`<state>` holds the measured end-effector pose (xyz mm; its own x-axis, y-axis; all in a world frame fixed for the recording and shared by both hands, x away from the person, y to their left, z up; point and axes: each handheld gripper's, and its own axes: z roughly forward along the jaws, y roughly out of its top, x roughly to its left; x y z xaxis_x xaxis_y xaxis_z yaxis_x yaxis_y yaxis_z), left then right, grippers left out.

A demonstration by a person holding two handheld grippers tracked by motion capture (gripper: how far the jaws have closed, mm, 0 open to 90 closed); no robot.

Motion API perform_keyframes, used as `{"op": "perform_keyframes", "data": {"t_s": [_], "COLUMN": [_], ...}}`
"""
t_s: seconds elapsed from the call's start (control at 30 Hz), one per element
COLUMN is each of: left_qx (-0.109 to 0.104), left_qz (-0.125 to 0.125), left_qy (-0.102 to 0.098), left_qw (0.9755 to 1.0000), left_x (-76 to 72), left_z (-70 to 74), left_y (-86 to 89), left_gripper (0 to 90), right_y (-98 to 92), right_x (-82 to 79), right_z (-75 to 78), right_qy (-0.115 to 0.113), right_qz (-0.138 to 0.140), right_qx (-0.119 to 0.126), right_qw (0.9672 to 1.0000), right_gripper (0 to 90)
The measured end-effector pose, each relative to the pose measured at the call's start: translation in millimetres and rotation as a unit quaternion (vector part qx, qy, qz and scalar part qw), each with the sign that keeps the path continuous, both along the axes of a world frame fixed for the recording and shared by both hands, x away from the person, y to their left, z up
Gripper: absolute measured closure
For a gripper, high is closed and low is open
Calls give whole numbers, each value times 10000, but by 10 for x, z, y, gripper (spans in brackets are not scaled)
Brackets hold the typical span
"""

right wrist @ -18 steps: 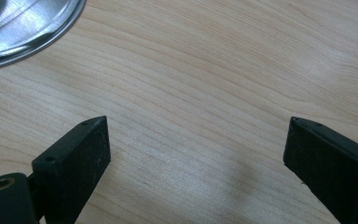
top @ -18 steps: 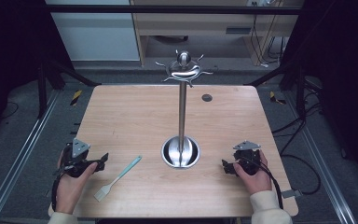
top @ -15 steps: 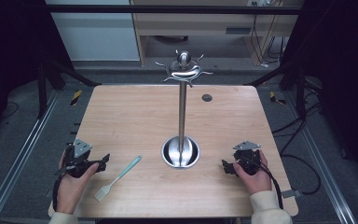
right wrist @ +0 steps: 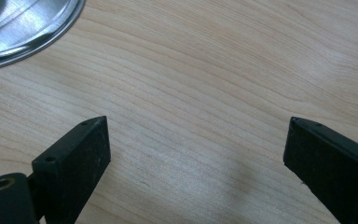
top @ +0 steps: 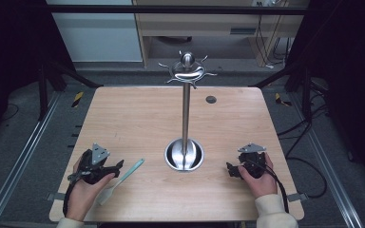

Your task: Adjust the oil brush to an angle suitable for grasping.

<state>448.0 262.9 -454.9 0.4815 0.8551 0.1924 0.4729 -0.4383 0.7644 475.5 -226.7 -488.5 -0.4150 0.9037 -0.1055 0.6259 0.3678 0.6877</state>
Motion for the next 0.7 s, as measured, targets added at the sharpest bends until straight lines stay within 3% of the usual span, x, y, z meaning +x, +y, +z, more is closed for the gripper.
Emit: {"op": "perform_keyframes", "data": {"t_s": [0.07, 0.23, 0.27, 0.3, 0.43, 0.47, 0.57, 0.7], "left_qx": [33, -55, -93, -165, -394, -425, -371, -354], "left_qz": [-53, -236, -250, -301, -399, -447, -526, -587], "left_qy": [16, 279, 327, 443, 620, 715, 923, 1007], "left_qw": [10000, 9993, 9991, 9984, 9965, 9955, 9937, 9926], "left_x": [-8, 5, 12, 34, 71, 87, 121, 150], "left_z": [-3, -33, -39, -57, -82, -97, -148, -184], "left_y": [-33, -68, -70, -74, -78, -96, -123, -142], "left_gripper": [378, 614, 614, 691, 794, 856, 900, 900], "right_y": [1, 9, 9, 8, 8, 11, 12, 13], "right_x": [1, 7, 7, 7, 6, 8, 9, 10], "right_z": [2, -8, -8, -8, -12, -16, -20, -21], "right_qy": [-6, 30, 30, 26, 30, 41, 51, 52], "right_qz": [6, 22, 22, 22, 13, 13, 20, 32], "right_qx": [5, -12, -12, -20, -17, -13, -31, -34], "right_qw": [10000, 10000, 10000, 10000, 10000, 10000, 10000, 10000], "right_gripper": [79, 80, 80, 79, 79, 79, 80, 80]}}
